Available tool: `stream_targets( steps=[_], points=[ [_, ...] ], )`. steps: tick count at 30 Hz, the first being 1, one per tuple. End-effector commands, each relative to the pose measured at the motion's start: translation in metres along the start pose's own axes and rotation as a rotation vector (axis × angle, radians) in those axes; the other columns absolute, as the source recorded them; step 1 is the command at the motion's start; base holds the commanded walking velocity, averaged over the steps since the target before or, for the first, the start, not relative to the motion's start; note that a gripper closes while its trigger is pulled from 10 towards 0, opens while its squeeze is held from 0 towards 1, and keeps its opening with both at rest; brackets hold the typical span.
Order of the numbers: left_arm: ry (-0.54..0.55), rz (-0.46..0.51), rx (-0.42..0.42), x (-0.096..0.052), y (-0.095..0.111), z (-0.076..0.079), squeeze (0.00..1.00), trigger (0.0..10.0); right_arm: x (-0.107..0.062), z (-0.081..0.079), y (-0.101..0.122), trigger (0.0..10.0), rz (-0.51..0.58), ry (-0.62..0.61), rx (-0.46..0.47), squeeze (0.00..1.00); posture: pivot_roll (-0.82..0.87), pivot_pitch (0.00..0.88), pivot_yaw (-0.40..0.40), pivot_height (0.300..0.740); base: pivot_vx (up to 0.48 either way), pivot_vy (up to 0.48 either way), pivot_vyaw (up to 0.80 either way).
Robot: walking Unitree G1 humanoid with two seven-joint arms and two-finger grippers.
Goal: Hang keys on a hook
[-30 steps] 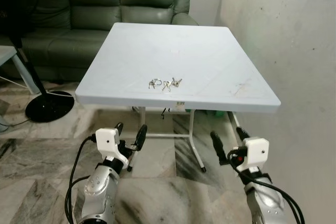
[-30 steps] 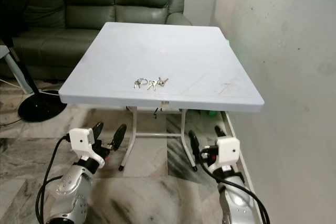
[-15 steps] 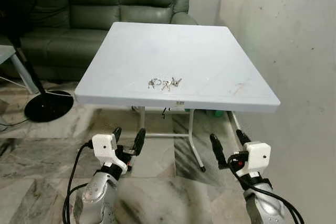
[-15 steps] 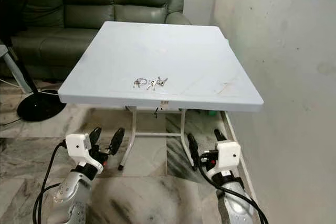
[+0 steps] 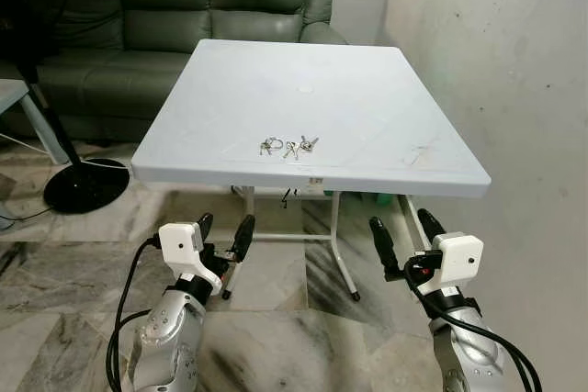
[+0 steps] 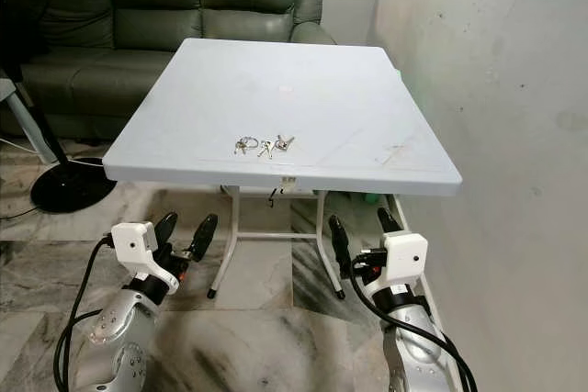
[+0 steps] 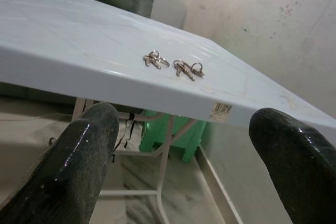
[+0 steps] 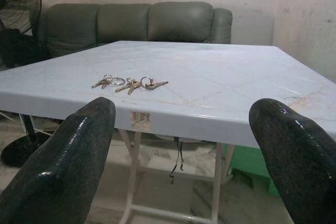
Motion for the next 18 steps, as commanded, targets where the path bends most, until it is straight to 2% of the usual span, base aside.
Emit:
stream_targets(
  steps=[1,18],
  points=[
    [-0.009,0.001,0.007,0.0021,0.0025,0.0026,0.0,10.0,0.0025,0.0013,0.006,10.0,0.018,0.003,-0.003,0.0,-0.01,0.0,-0.041,0.74,0.322,0.0,0.0],
    [-0.007,-0.008,0.019,0.0023,0.0024,0.0021,0.0,10.0,0.0037,-0.0021,0.0065,10.0,0.014,0.028,-0.007,0.0,-0.01,0.0,-0.042,0.74,0.378,0.0,0.0]
  ],
)
Point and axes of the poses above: a point about 5 cm out from each wrist's last joint towards the gripper, its own x axis pointing out of the wrist towards the gripper, its own y axis along the axis of the wrist's last joint, z = x × y, the point moved 2 cm from there along x, pointing out of the wrist towards the gripper, and after that the axes turned 9 degrees about -x, right-handed, at the moved point
